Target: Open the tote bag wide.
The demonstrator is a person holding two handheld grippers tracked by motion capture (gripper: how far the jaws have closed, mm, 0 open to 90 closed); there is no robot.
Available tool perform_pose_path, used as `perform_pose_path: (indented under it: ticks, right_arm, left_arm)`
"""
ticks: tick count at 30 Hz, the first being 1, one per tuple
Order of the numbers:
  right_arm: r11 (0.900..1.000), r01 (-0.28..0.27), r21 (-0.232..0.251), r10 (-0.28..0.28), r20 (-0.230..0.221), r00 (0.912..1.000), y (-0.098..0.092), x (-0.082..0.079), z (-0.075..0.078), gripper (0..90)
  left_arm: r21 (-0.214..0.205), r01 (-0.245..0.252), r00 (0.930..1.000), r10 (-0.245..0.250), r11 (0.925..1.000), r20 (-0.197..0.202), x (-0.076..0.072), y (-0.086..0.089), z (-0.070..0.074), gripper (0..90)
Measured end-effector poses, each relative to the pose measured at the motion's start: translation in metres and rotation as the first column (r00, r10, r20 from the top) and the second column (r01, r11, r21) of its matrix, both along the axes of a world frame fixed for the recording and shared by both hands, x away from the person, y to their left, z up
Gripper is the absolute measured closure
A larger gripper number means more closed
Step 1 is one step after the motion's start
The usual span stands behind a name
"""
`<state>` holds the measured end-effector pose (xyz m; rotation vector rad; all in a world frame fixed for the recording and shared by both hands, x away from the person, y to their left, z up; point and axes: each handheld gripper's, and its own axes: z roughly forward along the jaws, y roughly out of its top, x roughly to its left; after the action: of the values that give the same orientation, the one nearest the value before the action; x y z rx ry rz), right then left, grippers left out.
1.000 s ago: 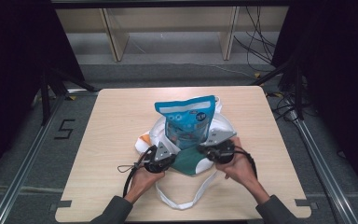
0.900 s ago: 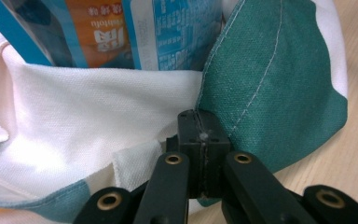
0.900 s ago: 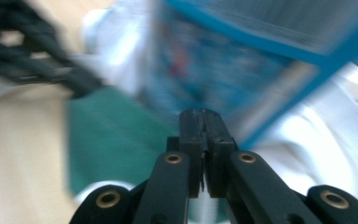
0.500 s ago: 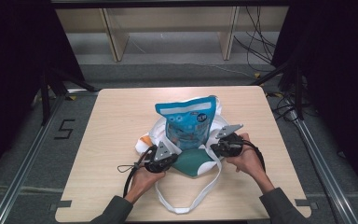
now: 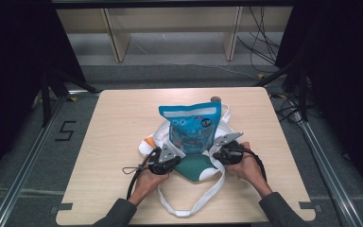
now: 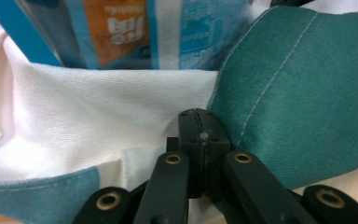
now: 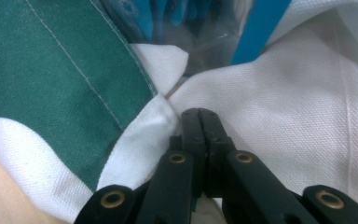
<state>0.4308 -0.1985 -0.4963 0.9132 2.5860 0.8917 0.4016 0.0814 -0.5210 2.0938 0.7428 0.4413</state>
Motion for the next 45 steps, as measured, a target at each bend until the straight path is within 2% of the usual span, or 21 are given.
perform_pose_path:
  ticks: [5, 6, 8, 9, 10, 12, 13, 14, 15, 17, 20, 22, 26, 29, 32, 33, 36, 37, 40, 43, 45]
  right_arm:
    - [0.9993, 0.028, 0.025, -0.028, 0.017, 0.9995, 0.001, 0.005, -0.002, 90.0]
    - [0.9990, 0.040, 0.021, -0.040, 0.023, 0.9989, 0.003, 0.007, -0.002, 90.0]
    - [0.9986, 0.048, 0.022, -0.049, 0.022, 0.9986, 0.006, 0.010, -0.002, 90.0]
    - [0.9990, 0.043, 0.013, -0.044, 0.035, 0.9984, 0.004, 0.012, -0.002, 90.0]
    - [0.9989, 0.039, 0.027, -0.040, 0.050, 0.9979, 0.003, 0.013, -0.003, 90.0]
    - [0.9980, 0.040, 0.049, -0.042, 0.034, 0.9986, 0.000, 0.012, 0.002, 88.2]
    - [0.9973, 0.032, 0.066, -0.035, 0.049, 0.9982, -0.002, 0.012, 0.004, 87.1]
    - [0.9951, 0.036, 0.092, -0.040, 0.040, 0.9984, -0.005, 0.011, 0.009, 85.8]
    - [0.9931, 0.039, 0.111, -0.044, 0.042, 0.9981, -0.007, 0.011, 0.013, 85.7]
    - [0.9879, 0.033, 0.151, -0.041, 0.053, 0.9977, -0.014, 0.010, 0.025, 85.7]
    - [0.9870, 0.039, 0.156, -0.054, 0.096, 0.9939, -0.019, 0.008, 0.035, 85.7]
    - [0.9836, 0.061, 0.170, -0.080, 0.108, 0.9910, -0.028, 0.003, 0.044, 84.8]
    - [0.9901, 0.066, 0.124, -0.080, 0.117, 0.9899, -0.033, -0.001, 0.044, 84.5]
    - [0.9938, 0.106, 0.035, -0.108, 0.085, 0.9905, -0.037, 0.005, 0.030, 84.5]
    - [0.9929, 0.118, 0.020, -0.119, 0.069, 0.9905, -0.037, 0.011, 0.017, 84.8]
    - [0.9911, 0.132, -0.010, -0.132, 0.045, 0.9902, -0.033, 0.017, 0.005, 84.9]
    - [0.9887, 0.150, -0.002, -0.150, 0.039, 0.9880, -0.030, 0.025, -0.005, 86.8]
    - [0.9910, 0.134, -0.010, -0.132, 0.087, 0.9874, -0.030, 0.030, -0.006, 86.9]
    - [0.9884, 0.151, -0.014, -0.149, 0.097, 0.9841, -0.029, 0.039, -0.007, 87.2]
    - [0.9870, 0.156, -0.040, -0.151, 0.107, 0.9828, -0.025, 0.048, -0.006, 87.2]
    - [0.9861, 0.161, -0.042, -0.155, 0.124, 0.9802, -0.025, 0.050, -0.007, 87.2]
  left_arm:
    - [-0.005, -0.032, 0.9995, 0.032, 0.9995, -0.008, 0.007, 0.002, -0.001, 89.1]
    - [-0.045, -0.043, 0.9990, 0.043, 0.9981, -0.010, 0.008, 0.000, -0.002, 89.0]
    - [-0.007, -0.051, 0.9983, 0.051, 0.9987, -0.028, 0.010, 0.004, 0.003, 88.2]
    - [-0.038, -0.059, 0.9977, 0.058, 0.9975, -0.034, 0.010, 0.004, 0.004, 87.0]
    - [-0.029, -0.058, 0.9978, 0.057, 0.9979, -0.034, 0.009, 0.006, 0.010, 85.1]
    - [-0.074, -0.056, 0.9981, 0.054, 0.9956, -0.028, 0.006, 0.006, 0.018, 81.4]
    - [-0.055, -0.043, 0.9989, 0.042, 0.9975, -0.020, 0.006, 0.011, 0.024, 80.2]
    - [-0.091, -0.057, 0.9982, 0.055, 0.9942, -0.021, 0.006, 0.010, 0.027, 80.2]
    - [-0.071, -0.057, 0.9984, 0.056, 0.9959, -0.008, 0.007, 0.013, 0.032, 79.3]
    - [-0.094, -0.068, 0.9977, 0.068, 0.9933, 0.002, 0.011, 0.019, 0.039, 79.4]
    - [-0.090, -0.103, 0.9947, 0.103, 0.9906, 0.001, 0.014, 0.028, 0.043, 80.1]
    - [-0.085, -0.167, 0.9859, 0.165, 0.9823, -0.029, 0.016, 0.042, 0.042, 80.5]
    - [-0.056, -0.160, 0.9868, 0.158, 0.9856, -0.037, 0.021, 0.049, 0.034, 81.1]
    - [-0.031, -0.159, 0.9865, 0.157, 0.9869, -0.047, 0.024, 0.047, 0.028, 81.2]
    - [-0.013, -0.164, 0.9854, 0.163, 0.9863, -0.048, 0.030, 0.043, 0.019, 82.5]
    - [0.006, -0.182, 0.9817, 0.182, 0.9832, -0.055, 0.034, 0.037, 0.012, 83.1]
    - [0.039, -0.191, 0.9800, 0.193, 0.9807, -0.048, 0.039, 0.030, 0.005, 84.3]
    - [0.045, -0.180, 0.9824, 0.182, 0.9826, -0.043, 0.041, 0.030, 0.005, 84.5]
    - [0.038, -0.185, 0.9811, 0.187, 0.9820, -0.050, 0.044, 0.031, 0.004, 84.4]
    - [0.062, -0.221, 0.9744, 0.223, 0.9732, -0.027, 0.053, 0.027, 0.004, 84.3]
    - [0.081, -0.212, 0.9768, 0.214, 0.9738, -0.009, 0.057, 0.027, 0.004, 84.3]
